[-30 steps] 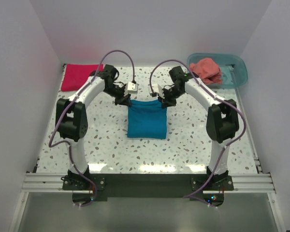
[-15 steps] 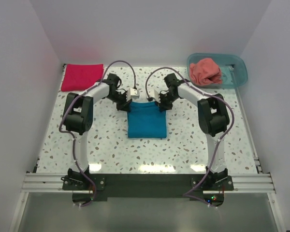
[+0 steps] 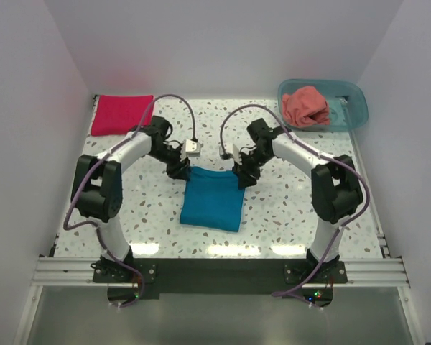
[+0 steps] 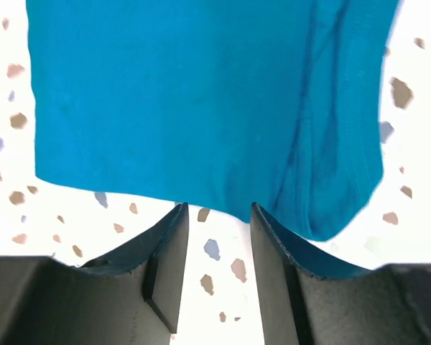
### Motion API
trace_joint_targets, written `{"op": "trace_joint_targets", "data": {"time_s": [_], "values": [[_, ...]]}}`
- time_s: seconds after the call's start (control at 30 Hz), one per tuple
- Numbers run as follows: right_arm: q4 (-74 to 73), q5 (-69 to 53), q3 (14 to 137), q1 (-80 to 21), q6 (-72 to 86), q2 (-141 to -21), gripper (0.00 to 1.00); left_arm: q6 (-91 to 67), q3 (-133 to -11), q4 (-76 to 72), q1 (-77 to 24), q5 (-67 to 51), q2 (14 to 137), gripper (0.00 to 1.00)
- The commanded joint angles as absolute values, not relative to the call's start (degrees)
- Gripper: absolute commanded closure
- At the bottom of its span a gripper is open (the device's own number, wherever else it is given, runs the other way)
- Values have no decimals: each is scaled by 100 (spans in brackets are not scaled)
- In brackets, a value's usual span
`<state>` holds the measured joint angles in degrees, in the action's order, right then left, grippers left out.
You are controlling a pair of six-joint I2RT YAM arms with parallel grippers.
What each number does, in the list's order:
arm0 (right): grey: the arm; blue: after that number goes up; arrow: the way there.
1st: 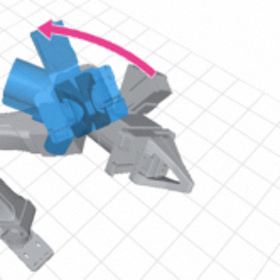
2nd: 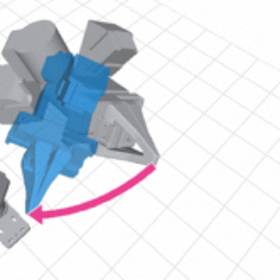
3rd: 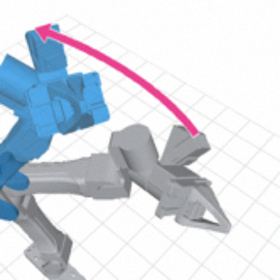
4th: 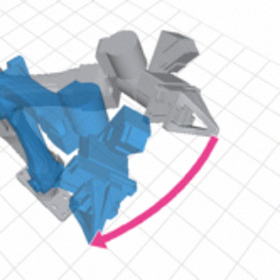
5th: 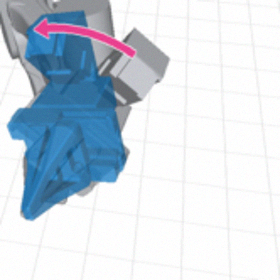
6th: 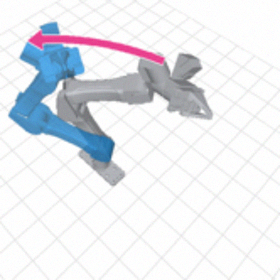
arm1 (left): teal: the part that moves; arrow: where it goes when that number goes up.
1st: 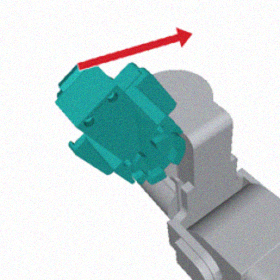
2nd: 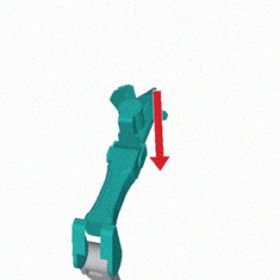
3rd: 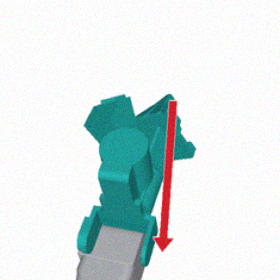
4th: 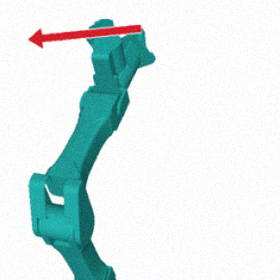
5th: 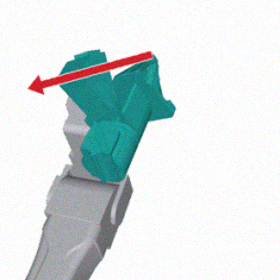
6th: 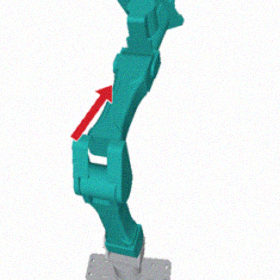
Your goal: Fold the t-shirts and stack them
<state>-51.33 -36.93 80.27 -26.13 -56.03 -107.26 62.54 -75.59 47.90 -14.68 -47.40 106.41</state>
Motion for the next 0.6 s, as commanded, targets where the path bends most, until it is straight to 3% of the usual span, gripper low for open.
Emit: {"op": "trace_joint_targets", "data": {"time_s": [0.0, 0.27, 0.57], "values": [[-4931, -4367, 8488, -2225, -4152, -10581, 56, 5926, -7462, 4048, -1485, -5229, 10047, 52], [-3632, -4386, 9149, -1987, -1224, -11460, 84, 5494, -7769, 3288, -2381, -4905, 10677, 52], [-3243, -4333, 9413, -1916, -369, -11953, 92, 5388, -8288, 3374, -2681, -4790, 11600, 52]]}}
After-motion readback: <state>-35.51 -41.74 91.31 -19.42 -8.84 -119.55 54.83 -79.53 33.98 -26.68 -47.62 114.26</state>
